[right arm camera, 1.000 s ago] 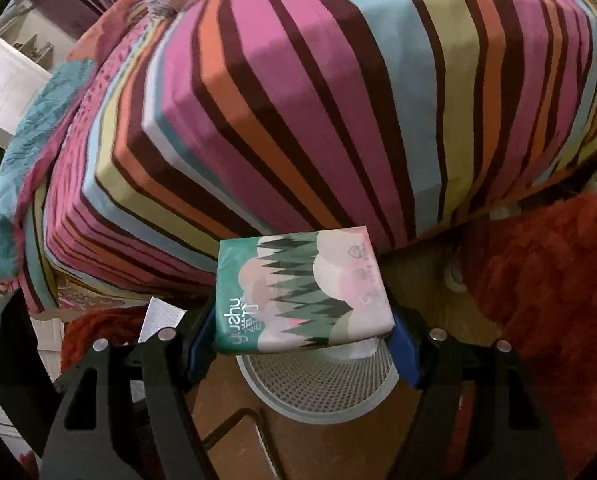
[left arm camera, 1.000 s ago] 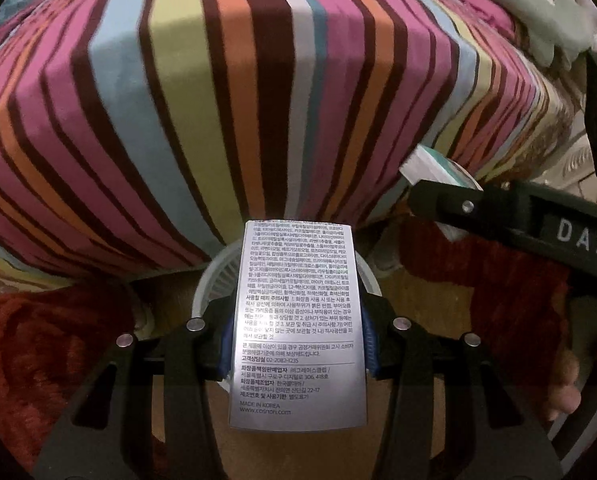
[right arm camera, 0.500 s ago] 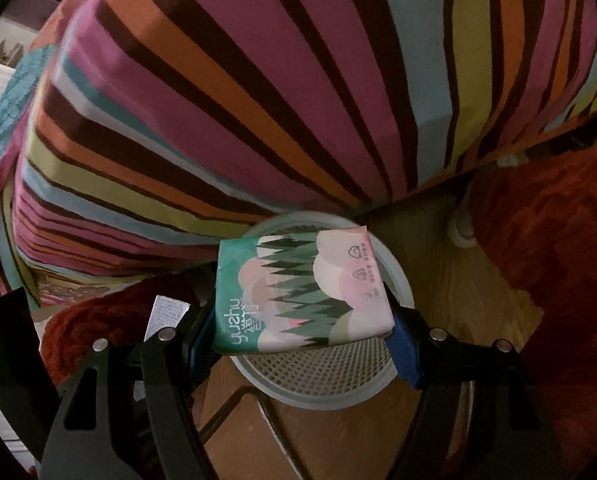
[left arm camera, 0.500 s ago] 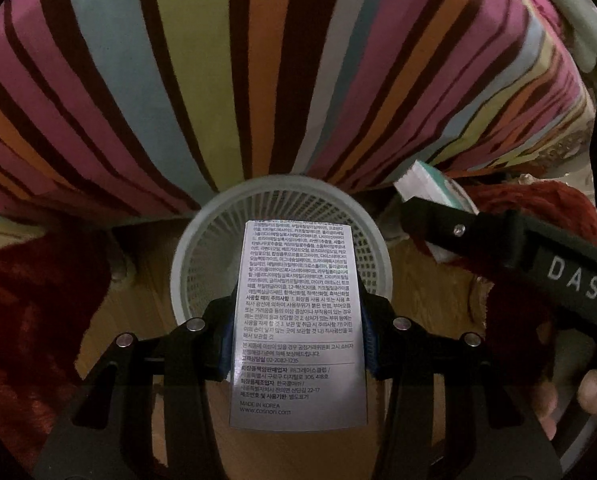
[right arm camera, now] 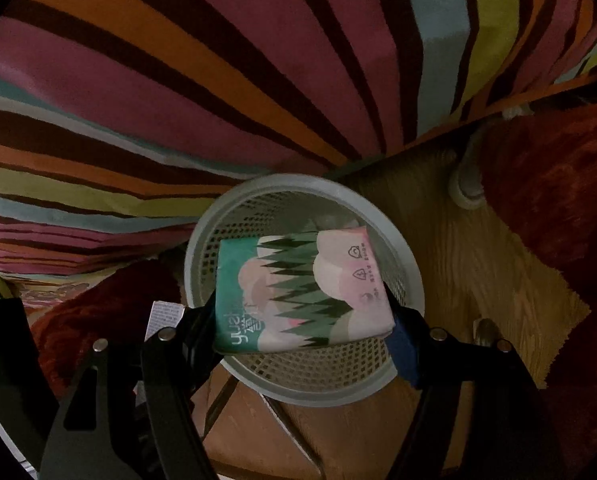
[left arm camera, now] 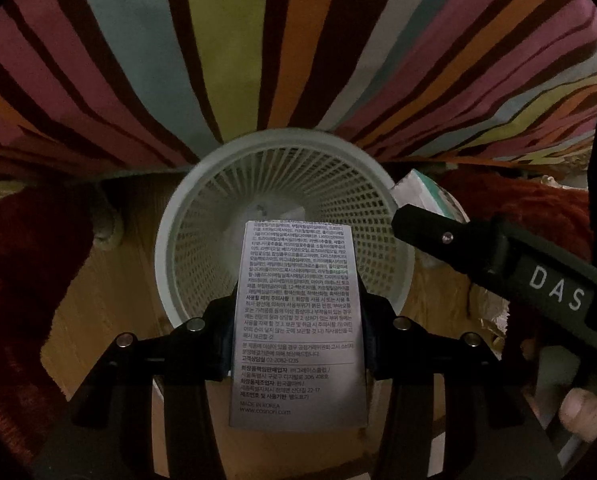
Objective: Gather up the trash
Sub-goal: 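Open both tools to drop the leaflet and tissue pack into the wastebasket, then raise both empty tools back toward the bed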
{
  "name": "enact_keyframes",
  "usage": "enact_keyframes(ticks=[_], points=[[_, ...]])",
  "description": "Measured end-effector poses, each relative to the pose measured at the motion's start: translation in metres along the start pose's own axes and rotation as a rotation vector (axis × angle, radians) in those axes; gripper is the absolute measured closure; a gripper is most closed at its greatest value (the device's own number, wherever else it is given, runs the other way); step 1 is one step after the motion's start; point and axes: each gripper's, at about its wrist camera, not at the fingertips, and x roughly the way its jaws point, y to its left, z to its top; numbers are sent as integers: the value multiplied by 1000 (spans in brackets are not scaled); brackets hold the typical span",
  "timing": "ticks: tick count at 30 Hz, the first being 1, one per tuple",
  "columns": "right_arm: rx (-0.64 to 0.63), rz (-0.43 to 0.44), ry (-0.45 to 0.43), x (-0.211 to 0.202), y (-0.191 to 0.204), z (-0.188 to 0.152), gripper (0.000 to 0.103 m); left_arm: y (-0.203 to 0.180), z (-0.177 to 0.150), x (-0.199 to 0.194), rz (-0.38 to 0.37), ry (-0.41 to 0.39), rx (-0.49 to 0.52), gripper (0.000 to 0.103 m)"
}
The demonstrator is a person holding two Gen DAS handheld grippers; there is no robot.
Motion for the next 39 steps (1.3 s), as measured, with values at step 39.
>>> enact_keyframes(ticks=[39], points=[[81, -41, 63, 28, -19, -1, 8, 13, -2, 23, 41, 107, -70, 19]])
